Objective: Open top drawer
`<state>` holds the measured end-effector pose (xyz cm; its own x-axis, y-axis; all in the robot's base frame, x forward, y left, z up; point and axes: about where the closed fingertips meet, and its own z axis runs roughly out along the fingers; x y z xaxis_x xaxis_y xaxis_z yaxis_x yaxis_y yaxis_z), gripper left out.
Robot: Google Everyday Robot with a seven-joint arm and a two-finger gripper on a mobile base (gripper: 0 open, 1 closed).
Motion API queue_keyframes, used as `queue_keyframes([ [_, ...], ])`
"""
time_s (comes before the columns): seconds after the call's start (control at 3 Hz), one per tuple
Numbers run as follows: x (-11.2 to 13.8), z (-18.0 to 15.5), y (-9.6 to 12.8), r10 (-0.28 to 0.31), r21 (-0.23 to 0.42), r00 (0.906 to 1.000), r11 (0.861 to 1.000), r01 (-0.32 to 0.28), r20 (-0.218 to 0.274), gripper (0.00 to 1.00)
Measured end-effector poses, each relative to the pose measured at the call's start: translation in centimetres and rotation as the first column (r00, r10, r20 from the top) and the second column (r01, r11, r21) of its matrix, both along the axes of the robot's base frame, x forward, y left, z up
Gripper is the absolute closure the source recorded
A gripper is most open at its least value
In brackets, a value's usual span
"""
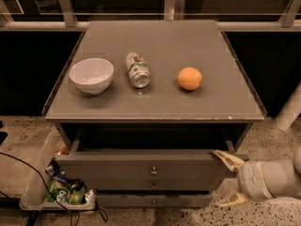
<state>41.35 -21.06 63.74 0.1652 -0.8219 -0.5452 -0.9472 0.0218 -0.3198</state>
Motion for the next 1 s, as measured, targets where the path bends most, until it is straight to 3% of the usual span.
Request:
queue_keyframes([
  [0.33, -3.0, -0.4, -1.5, 0.006, 0.012, 0.9999, 1.000, -0.006, -0.009, 0.50],
  [1.0, -3.0, 0.6, -1.5, 0.006, 0.012, 0.9999, 1.000, -0.006, -0.009, 0.96],
])
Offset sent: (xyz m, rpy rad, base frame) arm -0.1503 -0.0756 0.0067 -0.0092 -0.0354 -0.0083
